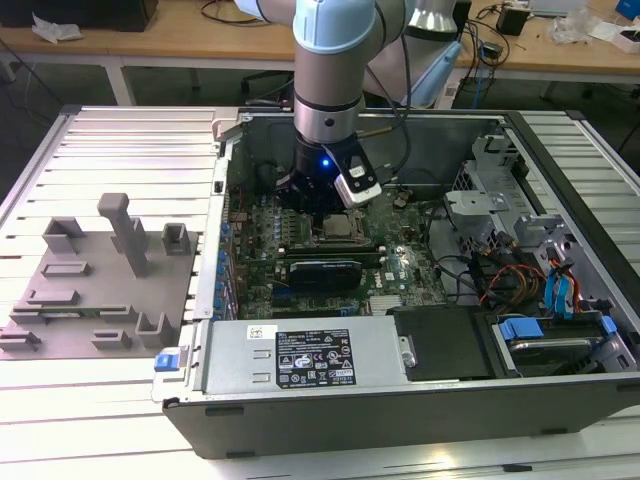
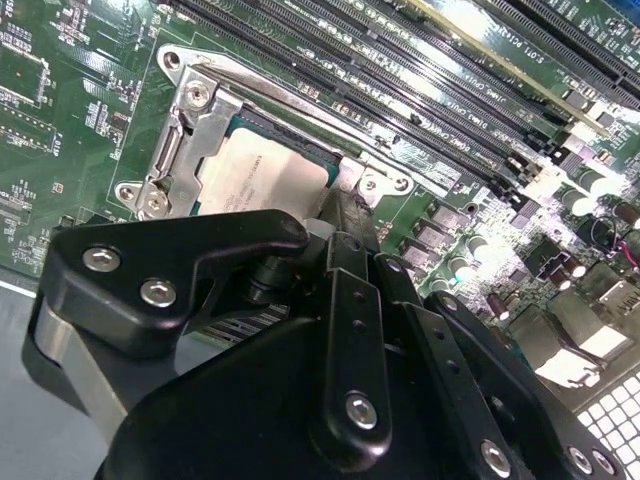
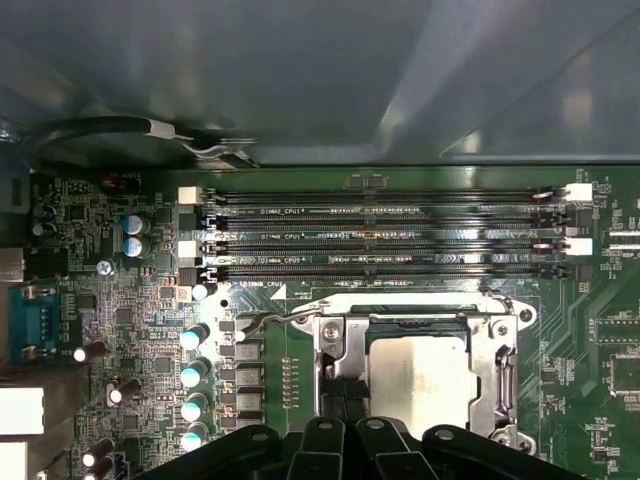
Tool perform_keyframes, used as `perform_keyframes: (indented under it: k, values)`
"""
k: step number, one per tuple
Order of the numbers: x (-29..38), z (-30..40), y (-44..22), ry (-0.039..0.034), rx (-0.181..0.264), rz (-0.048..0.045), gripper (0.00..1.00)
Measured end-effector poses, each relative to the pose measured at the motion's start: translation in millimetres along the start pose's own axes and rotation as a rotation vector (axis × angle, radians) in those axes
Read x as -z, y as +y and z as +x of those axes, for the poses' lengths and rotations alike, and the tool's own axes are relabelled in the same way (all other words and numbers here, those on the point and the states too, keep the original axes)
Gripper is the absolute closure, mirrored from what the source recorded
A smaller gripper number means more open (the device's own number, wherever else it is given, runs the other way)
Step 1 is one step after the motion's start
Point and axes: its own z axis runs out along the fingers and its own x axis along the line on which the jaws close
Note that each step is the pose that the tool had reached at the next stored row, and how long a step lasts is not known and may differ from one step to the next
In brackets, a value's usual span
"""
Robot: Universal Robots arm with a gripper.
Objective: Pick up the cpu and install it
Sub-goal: 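Close the cpu cover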
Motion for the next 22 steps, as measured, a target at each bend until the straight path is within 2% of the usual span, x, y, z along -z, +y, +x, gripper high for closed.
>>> perform_keyframes:
  k: [14,22]
  values:
    - [-1.9,0.0,0.0,-0.0001,0.0,-0.0001,0.89]
    - [3.8,0.0,0.0,-0.0009,0.0,-0.0002,0.89]
